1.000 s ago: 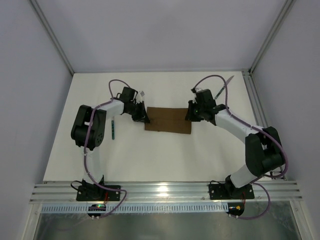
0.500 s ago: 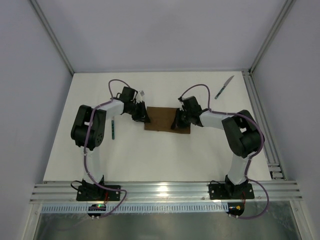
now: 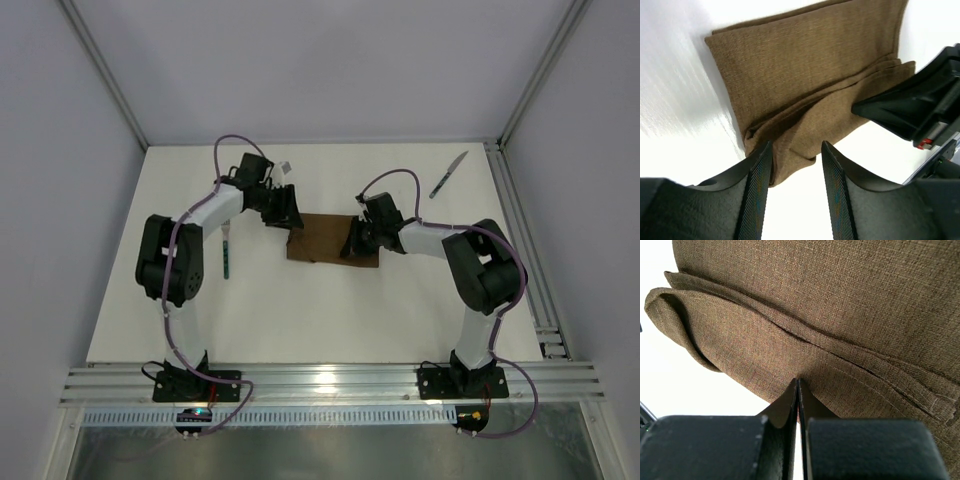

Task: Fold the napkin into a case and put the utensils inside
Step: Fold the 2/3-rectangle-folded napkin at the center of the board.

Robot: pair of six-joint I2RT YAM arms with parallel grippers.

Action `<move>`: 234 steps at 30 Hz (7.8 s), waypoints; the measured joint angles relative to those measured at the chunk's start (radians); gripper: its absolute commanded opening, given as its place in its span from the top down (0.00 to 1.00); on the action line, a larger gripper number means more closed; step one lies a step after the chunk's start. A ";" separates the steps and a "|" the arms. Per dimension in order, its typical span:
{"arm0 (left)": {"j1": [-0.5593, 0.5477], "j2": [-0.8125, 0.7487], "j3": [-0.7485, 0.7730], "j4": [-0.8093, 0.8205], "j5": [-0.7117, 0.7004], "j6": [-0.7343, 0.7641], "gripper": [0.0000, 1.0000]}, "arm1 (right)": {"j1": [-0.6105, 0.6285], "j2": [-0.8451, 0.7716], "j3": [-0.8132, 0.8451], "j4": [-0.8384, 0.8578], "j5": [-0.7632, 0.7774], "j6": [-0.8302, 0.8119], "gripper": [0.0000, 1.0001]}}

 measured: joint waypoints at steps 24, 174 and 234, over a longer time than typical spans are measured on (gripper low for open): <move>-0.147 -0.011 0.096 -0.146 -0.201 0.530 0.75 | -0.011 0.008 0.002 0.003 -0.029 -0.002 0.96; -0.077 0.137 0.117 -0.255 -0.078 0.549 0.92 | -0.104 -0.478 0.157 0.154 0.425 -0.556 0.01; -0.072 0.212 0.216 -0.296 -0.034 0.514 1.00 | 0.007 0.248 0.572 -0.547 0.100 -0.460 0.96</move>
